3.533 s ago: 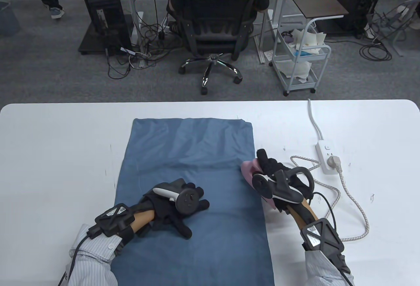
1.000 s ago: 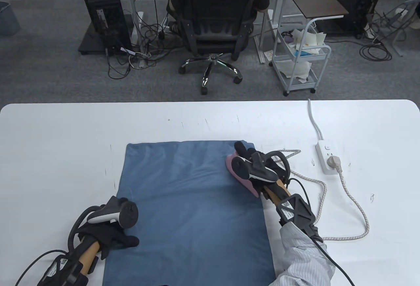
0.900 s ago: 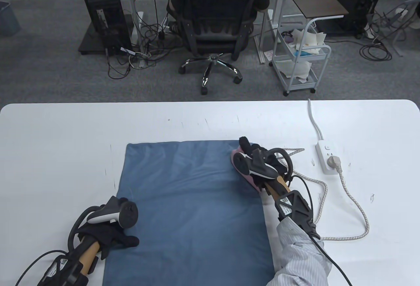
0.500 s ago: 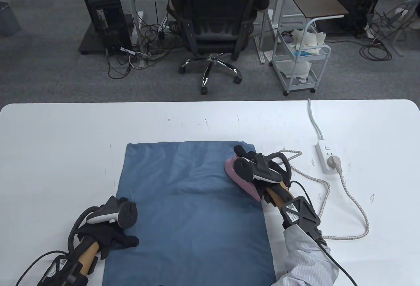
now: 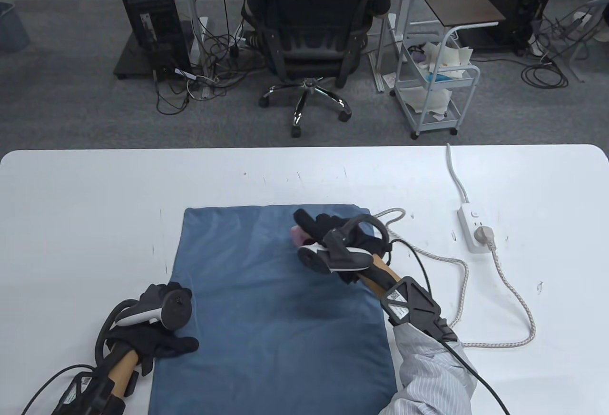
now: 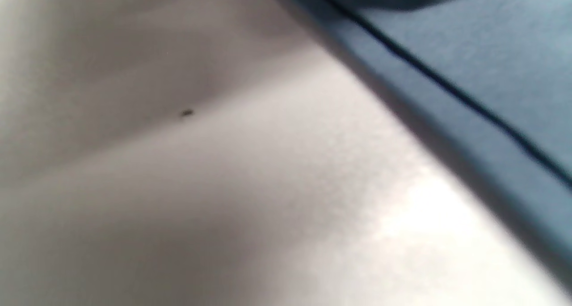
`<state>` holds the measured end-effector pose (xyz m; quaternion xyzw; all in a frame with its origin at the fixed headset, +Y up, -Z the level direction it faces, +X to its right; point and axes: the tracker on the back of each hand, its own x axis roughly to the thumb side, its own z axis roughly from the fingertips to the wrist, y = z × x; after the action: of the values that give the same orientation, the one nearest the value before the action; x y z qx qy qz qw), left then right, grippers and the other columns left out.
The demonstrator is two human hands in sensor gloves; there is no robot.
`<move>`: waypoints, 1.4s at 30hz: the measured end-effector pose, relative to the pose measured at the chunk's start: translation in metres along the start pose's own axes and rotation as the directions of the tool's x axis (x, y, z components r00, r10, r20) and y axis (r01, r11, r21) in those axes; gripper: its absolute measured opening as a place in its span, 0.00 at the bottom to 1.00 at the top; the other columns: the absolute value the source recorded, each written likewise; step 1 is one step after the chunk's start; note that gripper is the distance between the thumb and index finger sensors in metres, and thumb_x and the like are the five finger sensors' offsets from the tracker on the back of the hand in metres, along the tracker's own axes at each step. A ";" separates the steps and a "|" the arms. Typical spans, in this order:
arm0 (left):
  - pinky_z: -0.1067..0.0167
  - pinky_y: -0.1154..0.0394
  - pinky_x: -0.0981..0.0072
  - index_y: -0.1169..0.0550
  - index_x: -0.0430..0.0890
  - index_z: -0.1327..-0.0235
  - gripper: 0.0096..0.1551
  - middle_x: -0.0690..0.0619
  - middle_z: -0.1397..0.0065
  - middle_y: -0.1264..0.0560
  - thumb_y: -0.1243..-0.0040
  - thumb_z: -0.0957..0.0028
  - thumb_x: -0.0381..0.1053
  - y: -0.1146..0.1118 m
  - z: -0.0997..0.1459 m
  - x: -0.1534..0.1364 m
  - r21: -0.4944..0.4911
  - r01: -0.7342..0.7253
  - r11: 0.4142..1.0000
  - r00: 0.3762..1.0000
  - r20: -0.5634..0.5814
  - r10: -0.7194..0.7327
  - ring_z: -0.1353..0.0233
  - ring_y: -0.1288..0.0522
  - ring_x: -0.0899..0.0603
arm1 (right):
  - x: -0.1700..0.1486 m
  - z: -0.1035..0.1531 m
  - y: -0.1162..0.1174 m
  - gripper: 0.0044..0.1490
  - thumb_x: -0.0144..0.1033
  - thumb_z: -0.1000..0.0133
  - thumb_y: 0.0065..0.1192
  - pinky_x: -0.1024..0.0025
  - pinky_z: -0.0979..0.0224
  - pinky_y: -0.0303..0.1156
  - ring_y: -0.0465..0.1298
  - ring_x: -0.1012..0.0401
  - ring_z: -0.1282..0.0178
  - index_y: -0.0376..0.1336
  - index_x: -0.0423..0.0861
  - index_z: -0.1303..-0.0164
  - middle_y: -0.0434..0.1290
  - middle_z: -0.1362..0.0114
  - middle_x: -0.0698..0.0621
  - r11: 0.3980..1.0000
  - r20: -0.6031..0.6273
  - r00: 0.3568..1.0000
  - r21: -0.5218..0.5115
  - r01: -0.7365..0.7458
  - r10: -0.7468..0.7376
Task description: Iron pillowcase with electric iron on table
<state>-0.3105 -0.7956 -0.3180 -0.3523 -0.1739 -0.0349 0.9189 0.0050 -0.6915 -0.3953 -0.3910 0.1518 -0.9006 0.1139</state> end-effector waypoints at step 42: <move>0.30 0.69 0.33 0.75 0.39 0.24 0.67 0.33 0.22 0.79 0.58 0.52 0.72 -0.001 -0.001 0.000 -0.011 -0.045 0.999 0.999 0.007 0.045 0.24 0.75 0.24 | 0.021 -0.060 0.040 0.43 0.51 0.42 0.48 0.69 0.54 0.79 0.80 0.62 0.60 0.47 0.44 0.18 0.76 0.42 0.48 0.990 -0.066 0.994 0.103 0.097 -0.090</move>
<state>-0.3105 -0.7972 -0.3178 -0.3612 -0.1690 -0.0141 0.9169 -0.0499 -0.7244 -0.4345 -0.3632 0.0888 -0.9233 0.0874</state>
